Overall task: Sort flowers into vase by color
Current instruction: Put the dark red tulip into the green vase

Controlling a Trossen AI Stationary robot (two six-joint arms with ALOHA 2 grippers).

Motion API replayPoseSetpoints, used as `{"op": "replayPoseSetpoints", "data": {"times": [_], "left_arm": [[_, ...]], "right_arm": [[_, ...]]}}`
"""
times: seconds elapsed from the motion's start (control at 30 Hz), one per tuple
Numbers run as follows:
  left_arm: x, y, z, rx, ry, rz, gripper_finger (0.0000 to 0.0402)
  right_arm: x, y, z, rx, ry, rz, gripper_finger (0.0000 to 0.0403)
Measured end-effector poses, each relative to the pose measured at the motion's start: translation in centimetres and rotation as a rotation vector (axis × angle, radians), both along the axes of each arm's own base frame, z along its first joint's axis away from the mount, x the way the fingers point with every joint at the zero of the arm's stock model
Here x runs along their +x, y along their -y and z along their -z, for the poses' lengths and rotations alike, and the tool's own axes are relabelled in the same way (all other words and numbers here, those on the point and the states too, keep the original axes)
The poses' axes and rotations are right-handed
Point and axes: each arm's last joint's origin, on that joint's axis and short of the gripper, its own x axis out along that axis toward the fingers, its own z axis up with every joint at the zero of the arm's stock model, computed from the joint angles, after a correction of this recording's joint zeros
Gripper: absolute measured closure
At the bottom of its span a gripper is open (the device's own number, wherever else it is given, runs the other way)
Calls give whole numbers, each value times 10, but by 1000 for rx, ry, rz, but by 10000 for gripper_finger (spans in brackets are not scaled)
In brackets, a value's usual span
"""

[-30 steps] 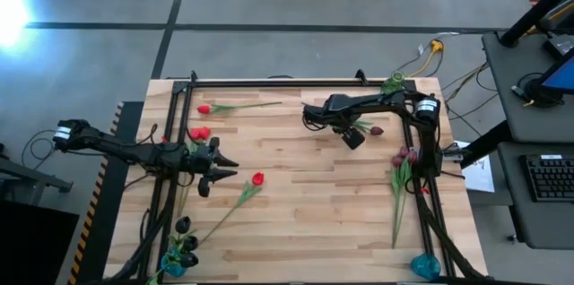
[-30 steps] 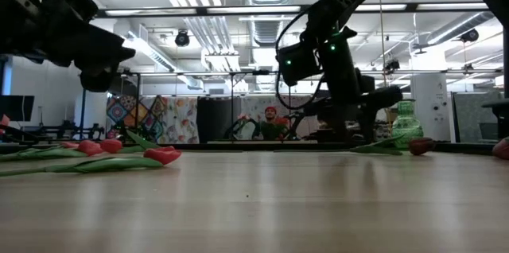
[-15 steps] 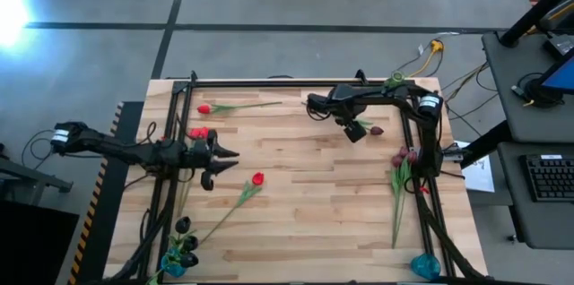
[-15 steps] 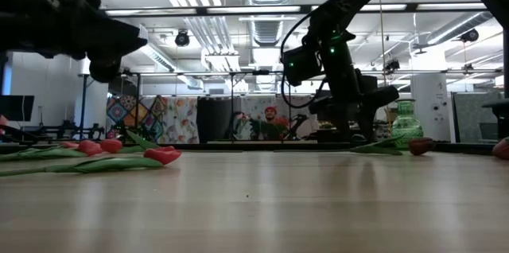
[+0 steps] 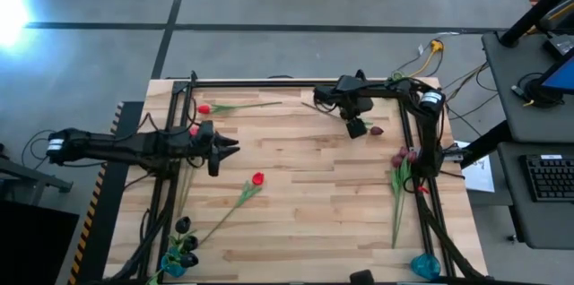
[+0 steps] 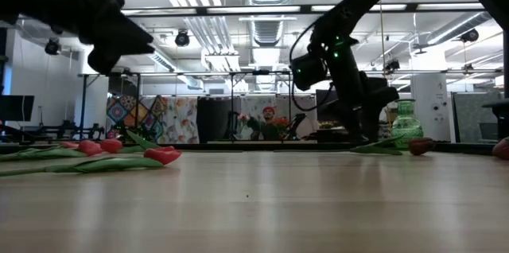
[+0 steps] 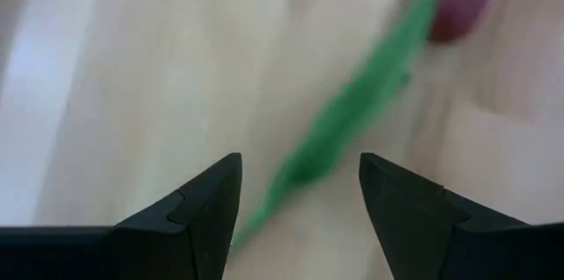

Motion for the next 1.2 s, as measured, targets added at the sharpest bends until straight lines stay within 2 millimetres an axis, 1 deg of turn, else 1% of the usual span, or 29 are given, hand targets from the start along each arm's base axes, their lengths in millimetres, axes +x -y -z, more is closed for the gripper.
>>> {"op": "replayPoseSetpoints", "data": {"times": [0.1, 0.23, 0.3, 0.43, 0.6, 0.67, 0.77, 0.93, 1.0, 1.1, 1.2], "left_arm": [[-1, -2, -18, 14, -57, -15, 295], [-5, -10, -43, 44, -81, -114, 295], [-7, -14, -51, 82, -116, -163, 295], [-8, -21, -58, 100, -154, -248, 295], [-9, -23, -57, 69, -156, -275, 295], [-12, -22, -54, 64, -178, -275, 295], [-14, -22, -51, 65, -175, -274, 295], [-18, -21, -47, 64, -176, -268, 295], [-18, -21, -46, 66, -177, -267, 295], [-18, -21, -46, 64, -176, -243, 295], [-19, -20, -54, 87, -169, -231, 295]], "right_arm": [[-5, 11, 9, 46, 29, 9, 179], [-5, 15, 13, 64, 63, 58, 179], [-6, 15, 13, 57, 63, 106, 179], [-4, 17, 14, 76, 113, 124, 179], [-3, 15, 14, 93, 116, 117, 193], [-5, 16, 15, 103, 110, 91, 209], [-6, 16, 16, 113, 103, 58, 249], [-7, 15, 18, 110, 87, 6, 342], [-7, 15, 18, 110, 74, -40, 377], [-7, 12, 11, 85, 55, -95, 389], [-6, 7, -5, 17, 60, -133, 392]]}}
